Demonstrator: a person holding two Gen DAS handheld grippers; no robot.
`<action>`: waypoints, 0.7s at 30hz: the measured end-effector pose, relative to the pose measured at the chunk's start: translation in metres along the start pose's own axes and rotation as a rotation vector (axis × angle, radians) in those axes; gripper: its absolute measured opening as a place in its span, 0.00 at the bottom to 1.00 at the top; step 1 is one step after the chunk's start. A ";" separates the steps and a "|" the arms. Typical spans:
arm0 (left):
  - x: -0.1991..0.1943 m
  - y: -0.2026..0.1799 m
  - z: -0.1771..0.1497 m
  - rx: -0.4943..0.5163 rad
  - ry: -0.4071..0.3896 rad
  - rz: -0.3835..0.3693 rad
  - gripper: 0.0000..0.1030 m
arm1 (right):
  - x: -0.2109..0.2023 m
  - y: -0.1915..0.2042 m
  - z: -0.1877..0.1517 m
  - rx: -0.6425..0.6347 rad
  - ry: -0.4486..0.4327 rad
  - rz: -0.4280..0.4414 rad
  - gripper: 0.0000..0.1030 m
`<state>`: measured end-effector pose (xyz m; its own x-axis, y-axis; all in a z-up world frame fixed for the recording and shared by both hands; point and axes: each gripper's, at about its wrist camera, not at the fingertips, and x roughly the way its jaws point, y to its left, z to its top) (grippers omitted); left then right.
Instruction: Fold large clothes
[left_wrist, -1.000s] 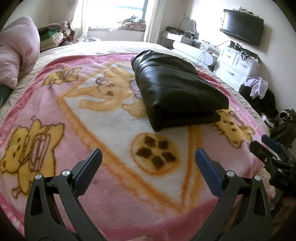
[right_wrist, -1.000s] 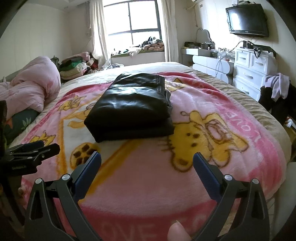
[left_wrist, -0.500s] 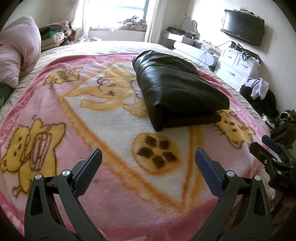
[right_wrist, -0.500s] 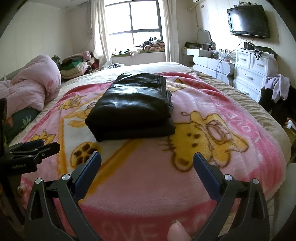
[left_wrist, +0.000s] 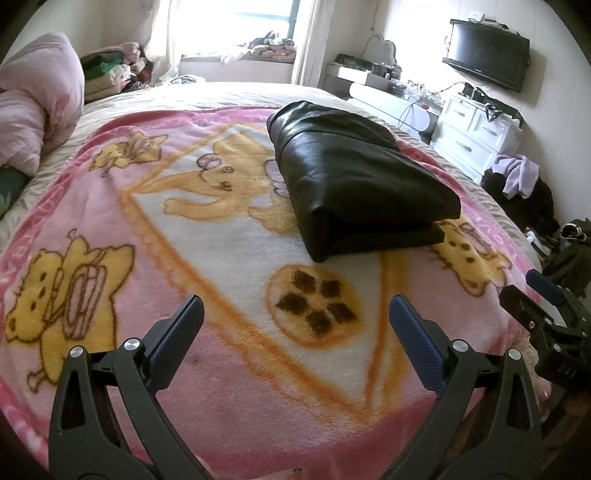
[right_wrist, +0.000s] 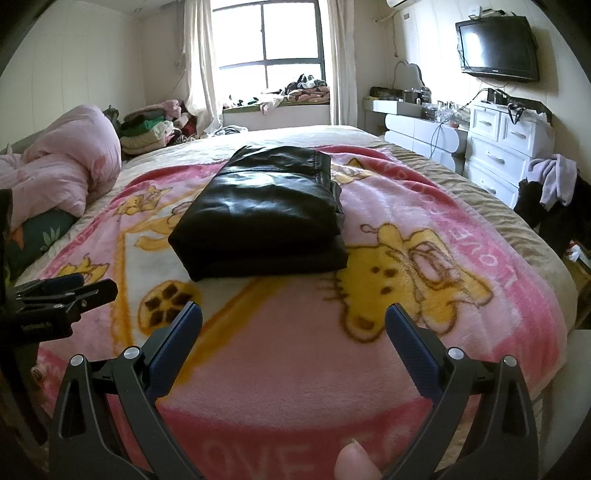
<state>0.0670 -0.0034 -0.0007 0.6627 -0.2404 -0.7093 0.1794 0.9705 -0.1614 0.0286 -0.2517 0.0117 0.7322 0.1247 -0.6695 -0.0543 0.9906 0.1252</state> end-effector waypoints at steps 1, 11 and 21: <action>0.000 0.000 0.000 -0.001 0.002 0.001 0.91 | 0.000 0.000 0.000 -0.001 0.001 -0.001 0.96; -0.002 0.004 0.001 -0.006 0.001 0.008 0.91 | 0.000 0.000 -0.001 -0.003 0.000 -0.001 0.96; -0.002 0.003 0.000 -0.007 0.004 0.013 0.91 | 0.001 -0.001 -0.001 -0.002 0.003 -0.003 0.96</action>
<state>0.0665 -0.0002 0.0007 0.6621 -0.2275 -0.7141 0.1655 0.9737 -0.1567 0.0288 -0.2530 0.0100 0.7304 0.1220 -0.6720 -0.0533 0.9911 0.1219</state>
